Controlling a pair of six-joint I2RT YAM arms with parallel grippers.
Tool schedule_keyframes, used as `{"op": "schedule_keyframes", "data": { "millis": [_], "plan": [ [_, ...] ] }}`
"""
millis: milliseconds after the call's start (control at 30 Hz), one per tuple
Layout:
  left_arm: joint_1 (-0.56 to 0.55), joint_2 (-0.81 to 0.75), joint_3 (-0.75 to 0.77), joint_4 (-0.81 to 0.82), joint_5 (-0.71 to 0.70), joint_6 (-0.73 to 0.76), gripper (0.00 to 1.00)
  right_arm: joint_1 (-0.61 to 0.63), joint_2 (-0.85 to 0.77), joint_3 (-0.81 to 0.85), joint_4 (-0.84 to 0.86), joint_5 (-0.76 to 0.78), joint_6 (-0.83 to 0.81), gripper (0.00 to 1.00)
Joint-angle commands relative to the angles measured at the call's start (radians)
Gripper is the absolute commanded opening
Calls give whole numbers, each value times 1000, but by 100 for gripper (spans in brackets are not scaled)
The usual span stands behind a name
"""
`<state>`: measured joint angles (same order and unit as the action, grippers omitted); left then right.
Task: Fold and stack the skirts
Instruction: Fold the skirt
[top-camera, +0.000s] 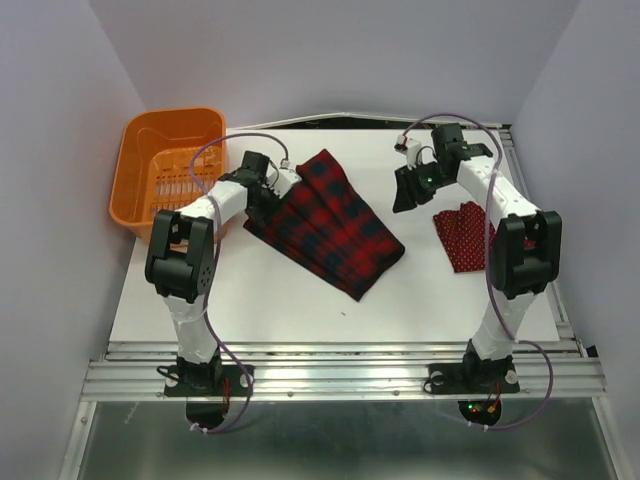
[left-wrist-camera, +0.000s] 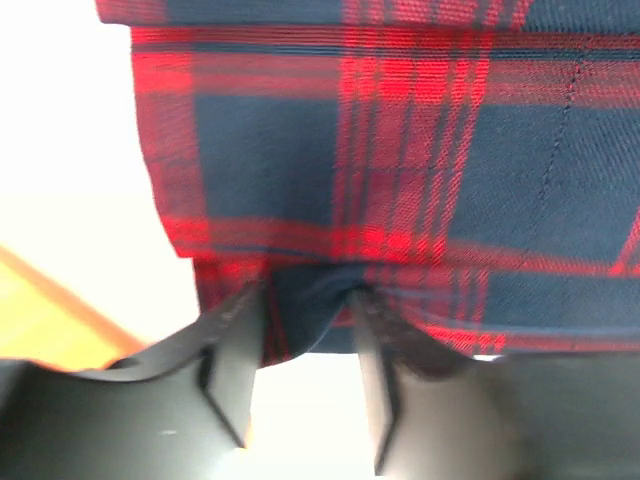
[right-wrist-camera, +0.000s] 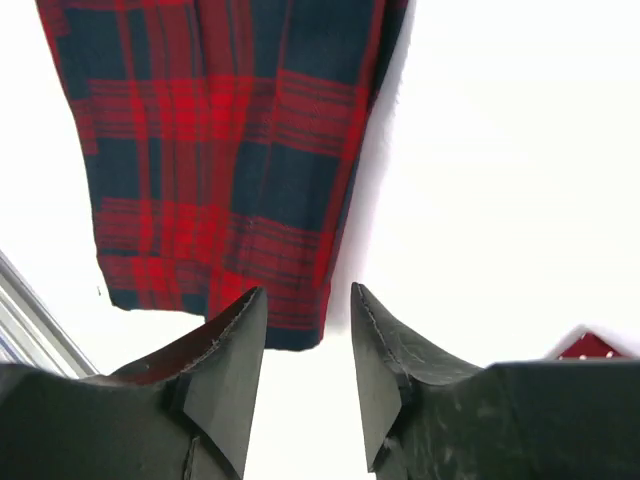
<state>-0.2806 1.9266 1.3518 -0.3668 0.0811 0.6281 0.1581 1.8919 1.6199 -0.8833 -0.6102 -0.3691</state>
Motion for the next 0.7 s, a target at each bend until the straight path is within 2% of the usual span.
{"op": "schedule_keyframes", "data": {
  "millis": [0, 200, 267, 433, 567, 667],
  "plan": [
    [-3, -184, 12, 68, 107, 1, 57, 50, 56, 40, -37, -66, -8, 42],
    [-3, -282, -6, 54, 221, -146, 59, 50, 144, -32, -29, -164, -24, 34],
    [-3, -305, -35, 48, 272, -192, 59, 50, 138, -106, -17, -194, -19, 30],
    [-3, -357, -249, 68, 405, -338, 57, 50, 93, -300, -2, -154, -57, 21],
    [-3, -312, -313, 94, 393, -370, 53, 50, 52, -434, 0, -114, -79, 20],
    [-3, -198, -269, 86, 373, -377, 50, 60, 29, -494, 3, -126, -62, 20]
  ]
}}
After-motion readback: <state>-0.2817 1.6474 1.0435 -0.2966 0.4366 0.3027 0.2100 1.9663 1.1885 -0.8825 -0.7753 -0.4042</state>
